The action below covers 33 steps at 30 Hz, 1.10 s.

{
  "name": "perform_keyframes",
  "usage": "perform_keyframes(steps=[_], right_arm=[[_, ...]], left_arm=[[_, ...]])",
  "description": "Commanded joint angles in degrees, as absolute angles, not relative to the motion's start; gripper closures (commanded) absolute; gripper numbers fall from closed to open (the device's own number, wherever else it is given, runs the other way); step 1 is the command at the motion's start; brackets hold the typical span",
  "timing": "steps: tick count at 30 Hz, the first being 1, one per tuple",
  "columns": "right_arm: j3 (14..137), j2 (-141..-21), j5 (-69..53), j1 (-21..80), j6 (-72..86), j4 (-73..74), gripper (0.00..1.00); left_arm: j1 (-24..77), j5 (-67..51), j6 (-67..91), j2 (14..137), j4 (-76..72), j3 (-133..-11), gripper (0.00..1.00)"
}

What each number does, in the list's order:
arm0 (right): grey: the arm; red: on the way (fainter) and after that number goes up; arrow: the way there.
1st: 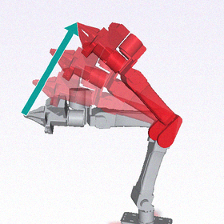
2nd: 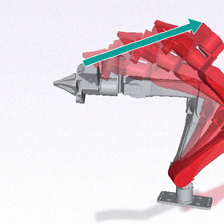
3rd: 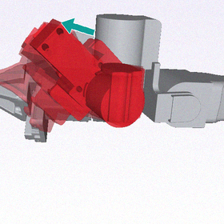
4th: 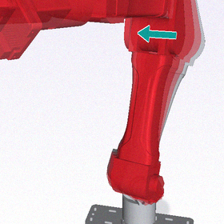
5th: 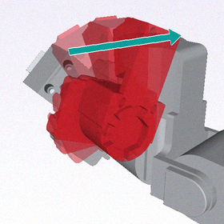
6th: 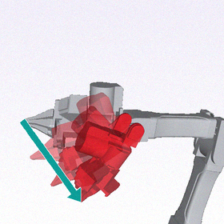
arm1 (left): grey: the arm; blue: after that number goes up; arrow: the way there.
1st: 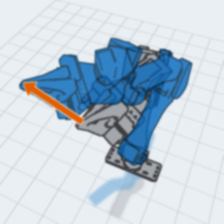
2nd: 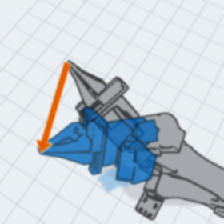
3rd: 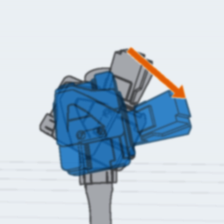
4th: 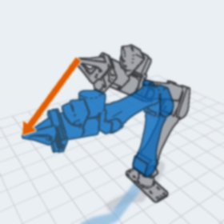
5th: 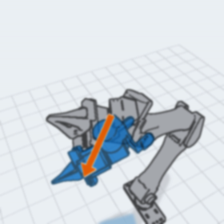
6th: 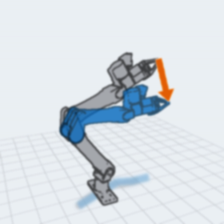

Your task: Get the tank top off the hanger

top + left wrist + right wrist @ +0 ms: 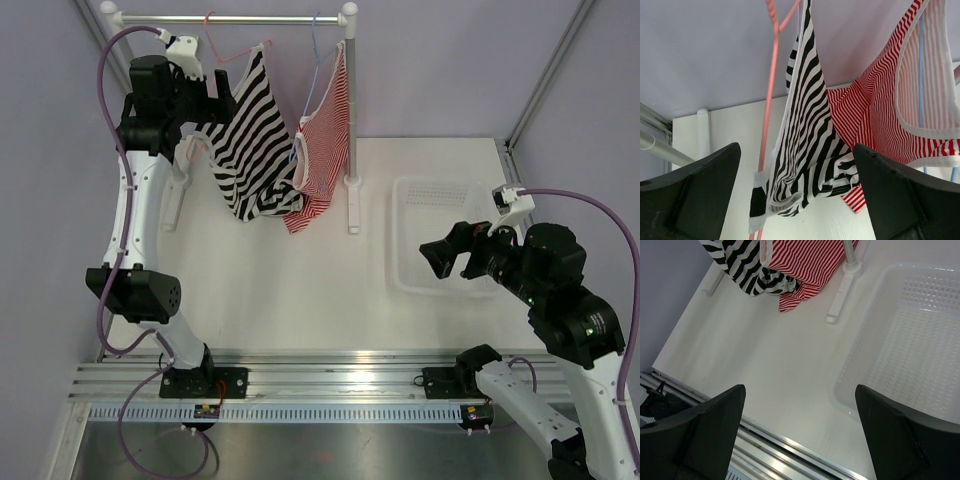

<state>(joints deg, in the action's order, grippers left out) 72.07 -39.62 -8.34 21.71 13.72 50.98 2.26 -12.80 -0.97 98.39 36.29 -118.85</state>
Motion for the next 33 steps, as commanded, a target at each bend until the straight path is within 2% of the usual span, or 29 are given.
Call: perform_keyframes(steps=[1, 4, 7, 9, 11, 12, 14, 16, 21, 22, 24, 25, 27, 30, 33], right_arm=[[71.55, -39.20, -9.84, 22.06, 13.09, 51.77, 0.01], [70.93, -39.37, -9.67, 22.06, 13.44, 52.03, 0.00], [71.28, -39.99, -9.93, 22.15, 14.23, 52.47, 0.01], [71.54, -40.34, -10.46, 22.06, 14.41, 52.47, 0.01], [71.81, -40.60, -10.55, 22.06, 14.68, 52.73, 0.01], [71.89, -40.78, -10.37, 22.15, 14.68, 52.91, 0.00], [72.16, -41.04, -10.02, 22.06, 15.12, 53.09, 0.01], [72.16, -41.13, -10.02, 22.06, 15.38, 52.82, 0.01], [72.16, -42.45, -10.90, 22.06, 16.17, 52.30, 0.01], [72.25, -42.71, -10.99, 22.06, 16.26, 52.29, 0.01], [72.33, -42.98, -11.16, 22.06, 16.43, 51.86, 0.01], [72.16, -42.98, -11.16, 22.06, 16.44, 51.77, 0.01], [71.81, -43.15, -11.08, 22.06, 16.52, 51.16, 0.00], [71.10, -43.77, -11.69, 22.15, 16.70, 50.28, 0.01], [70.84, -44.30, -12.39, 22.15, 16.79, 49.58, 0.01]], left_arm=[[1.15, -15.38, -4.57, 98.61, 33.05, -122.08, 0.02], [0.00, -17.04, -4.66, 100.36, 32.96, -123.22, 0.05], [-1.32, -19.68, -4.04, 103.18, 33.75, -125.94, 0.15], [-1.58, -22.58, -3.43, 104.49, 33.66, -127.26, 0.31], [-1.58, -22.94, -2.73, 105.03, 32.26, -127.09, 0.34], [-1.67, -22.68, -2.55, 105.90, 31.99, -127.61, 0.40], [-1.76, -22.59, -2.72, 107.22, 32.69, -128.75, 0.41], [-2.11, -22.59, -2.64, 108.45, 33.40, -130.16, 0.48], [-2.37, -23.99, -1.67, 109.68, 32.70, -130.52, 0.57], [-2.46, -24.34, -1.32, 109.95, 32.87, -130.78, 0.65], [-2.46, -24.26, -0.88, 110.21, 32.61, -131.22, 0.70], [-2.46, -24.08, -0.53, 110.13, 32.61, -131.48, 0.81], [-2.46, -23.38, -0.26, 109.51, 32.26, -131.92, 0.84], [-2.46, -22.68, 2.63, 107.76, 31.03, -131.75, 0.97], [-2.46, -20.57, 4.21, 106.62, 29.71, -131.40, 1.00]])
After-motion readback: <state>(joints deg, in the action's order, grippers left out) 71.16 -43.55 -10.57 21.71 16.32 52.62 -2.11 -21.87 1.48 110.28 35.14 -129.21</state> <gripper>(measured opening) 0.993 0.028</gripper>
